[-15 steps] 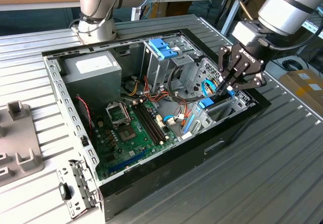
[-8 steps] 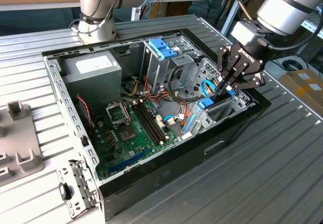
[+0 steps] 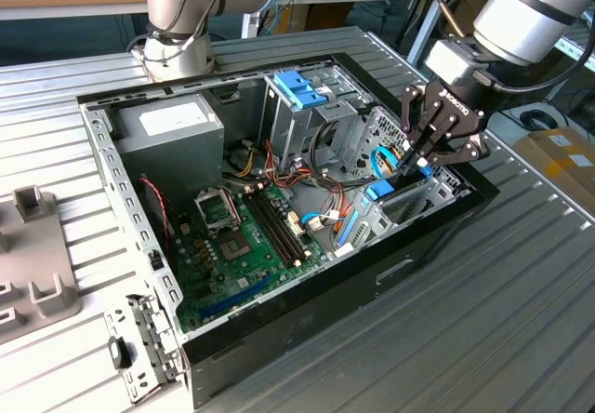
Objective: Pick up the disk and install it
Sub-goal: 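Insert the second disk wire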
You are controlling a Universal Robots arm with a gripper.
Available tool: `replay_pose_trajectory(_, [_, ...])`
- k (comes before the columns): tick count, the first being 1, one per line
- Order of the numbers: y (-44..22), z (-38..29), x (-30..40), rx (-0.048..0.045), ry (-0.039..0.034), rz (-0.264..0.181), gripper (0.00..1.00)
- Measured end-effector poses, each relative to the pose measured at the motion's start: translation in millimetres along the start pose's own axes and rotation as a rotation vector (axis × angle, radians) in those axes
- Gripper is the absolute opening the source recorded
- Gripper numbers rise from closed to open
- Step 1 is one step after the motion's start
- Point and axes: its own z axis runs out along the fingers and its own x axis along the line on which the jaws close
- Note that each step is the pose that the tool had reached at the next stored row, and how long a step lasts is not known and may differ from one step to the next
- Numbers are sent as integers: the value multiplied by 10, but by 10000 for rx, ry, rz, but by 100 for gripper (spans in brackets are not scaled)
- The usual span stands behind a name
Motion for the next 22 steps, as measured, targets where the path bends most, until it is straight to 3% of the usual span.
replay_pose_trajectory(22, [-27, 34, 4, 1, 5, 0, 16])
